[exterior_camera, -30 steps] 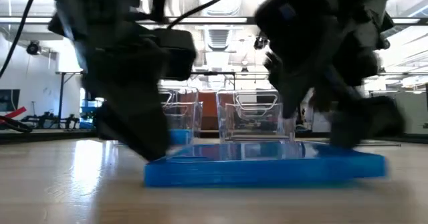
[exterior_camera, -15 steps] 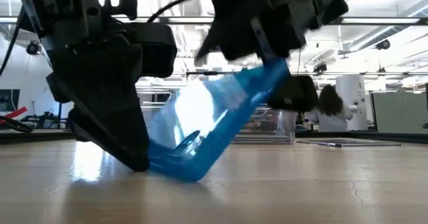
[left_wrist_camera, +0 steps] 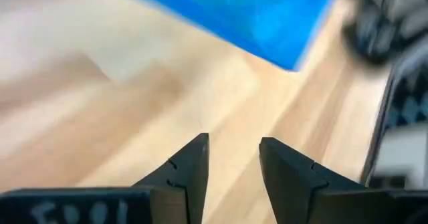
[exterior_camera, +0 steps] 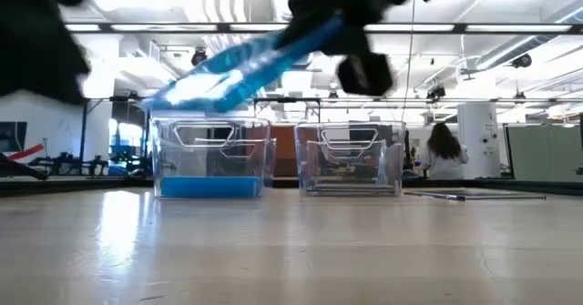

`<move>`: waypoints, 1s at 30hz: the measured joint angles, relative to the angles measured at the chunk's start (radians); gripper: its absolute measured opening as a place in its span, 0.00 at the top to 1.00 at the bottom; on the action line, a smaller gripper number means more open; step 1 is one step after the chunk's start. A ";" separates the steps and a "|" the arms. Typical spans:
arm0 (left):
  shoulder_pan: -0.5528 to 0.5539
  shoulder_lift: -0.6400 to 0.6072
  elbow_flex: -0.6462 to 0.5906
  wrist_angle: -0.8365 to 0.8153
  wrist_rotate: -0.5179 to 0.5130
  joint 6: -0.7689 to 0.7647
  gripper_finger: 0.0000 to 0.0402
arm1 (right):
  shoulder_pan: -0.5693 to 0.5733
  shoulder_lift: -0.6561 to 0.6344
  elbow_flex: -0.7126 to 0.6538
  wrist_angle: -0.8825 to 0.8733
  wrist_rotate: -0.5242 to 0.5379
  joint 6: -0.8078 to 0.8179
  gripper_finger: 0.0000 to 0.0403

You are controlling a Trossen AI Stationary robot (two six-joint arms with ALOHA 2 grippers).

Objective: Pick & place jewel cases by type
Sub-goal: Put the blue CD case into the right transparent bin, then put the black CD case into the right transparent bin

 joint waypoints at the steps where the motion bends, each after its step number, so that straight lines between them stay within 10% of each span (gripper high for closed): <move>1: -0.032 -0.027 0.000 -0.060 -0.075 -0.079 0.72 | -0.024 -0.017 0.012 -0.003 0.034 -0.008 0.95; 11: -0.008 -0.230 -0.002 -0.325 -0.335 -0.268 0.72 | -0.305 0.077 0.184 0.009 0.217 0.102 0.82; 17: 0.042 -0.374 0.003 -0.330 -0.370 -0.150 0.72 | -0.327 0.242 0.269 0.013 -0.074 0.262 0.59; 22: 0.084 -0.480 0.000 -0.339 -0.376 -0.007 0.72 | -0.327 0.234 0.364 -0.277 -0.220 -0.006 0.45; 30: 0.171 -0.519 -0.010 -0.347 -0.376 0.107 0.72 | -0.251 -0.007 0.440 -1.065 0.605 -0.288 0.34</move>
